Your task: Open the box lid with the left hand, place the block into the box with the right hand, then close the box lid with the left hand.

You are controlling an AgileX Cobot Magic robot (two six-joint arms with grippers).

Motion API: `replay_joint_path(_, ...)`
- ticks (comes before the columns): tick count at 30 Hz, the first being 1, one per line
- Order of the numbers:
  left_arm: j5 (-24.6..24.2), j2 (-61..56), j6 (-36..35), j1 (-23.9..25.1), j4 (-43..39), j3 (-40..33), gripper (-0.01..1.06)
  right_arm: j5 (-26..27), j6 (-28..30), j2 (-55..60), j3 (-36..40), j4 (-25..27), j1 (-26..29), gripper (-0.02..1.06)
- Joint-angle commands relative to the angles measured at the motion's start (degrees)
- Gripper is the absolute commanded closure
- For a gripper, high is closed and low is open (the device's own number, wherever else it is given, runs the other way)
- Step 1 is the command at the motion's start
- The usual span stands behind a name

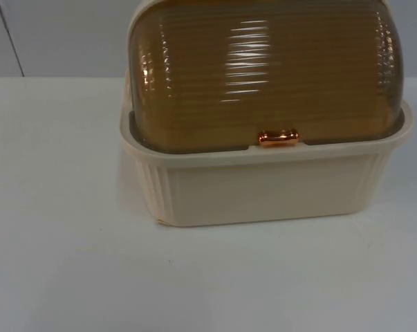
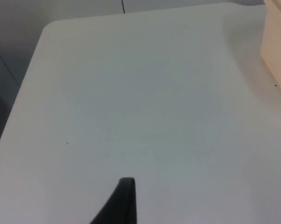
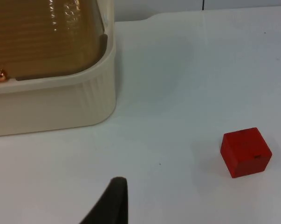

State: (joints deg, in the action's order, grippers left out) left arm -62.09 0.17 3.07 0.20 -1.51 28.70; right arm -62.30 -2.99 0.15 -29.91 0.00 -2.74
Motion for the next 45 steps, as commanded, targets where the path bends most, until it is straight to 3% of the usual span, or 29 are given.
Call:
replay_joint_path(1,0.75,-0.17,-0.57,-0.17,-0.52,-0.29,0.0,0.66,-0.27,-0.01,0.18,0.0,0.25,0.0)
replay_joint_path(5,2.14,0.68,-1.12,-0.17,-0.62,1.2,0.0,0.04,-0.88,3.28,-2.59,0.0,0.25,0.0)
replay_joint_path(10,11.8,10.9,-6.16,-0.17,-4.1,8.97,0.0,3.12,-0.23,12.23,-12.71,-0.77,0.25,0.0)
replay_joint_path(13,14.41,14.73,-6.84,-0.17,-5.69,12.33,0.0,4.55,-0.23,14.57,-15.49,-1.47,0.25,0.0)
replay_joint_path(17,19.57,25.16,-6.84,-0.17,-5.42,19.85,0.0,9.16,-1.37,21.55,-21.36,-7.95,0.25,0.0)
replay_joint_path(21,21.53,31.17,-5.86,-0.33,-5.29,23.42,0.0,6.41,-4.96,29.03,-26.13,-12.28,0.25,0.0)
replay_joint_path(30,23.45,42.29,-3.43,-3.07,-4.9,24.24,0.0,11.44,-3.62,40.69,-30.12,-14.8,0.25,0.0)
replay_joint_path(36,28.9,46.86,-5.55,-3.07,-2.28,24.24,0.0,17.37,-5.02,44.14,-30.18,-14.77,0.25,0.0)
replay_joint_path(41,30.4,51.25,-5.03,-3.07,4.27,24.24,0.0,17.15,-5.02,45.3,-30.18,-14.88,0.25,0.0)
replay_joint_path(45,29.55,56.66,-2.59,-8.63,3.95,24.24,0.0,16.61,-5.02,44.73,-30.28,-14.88,0.25,0.0)
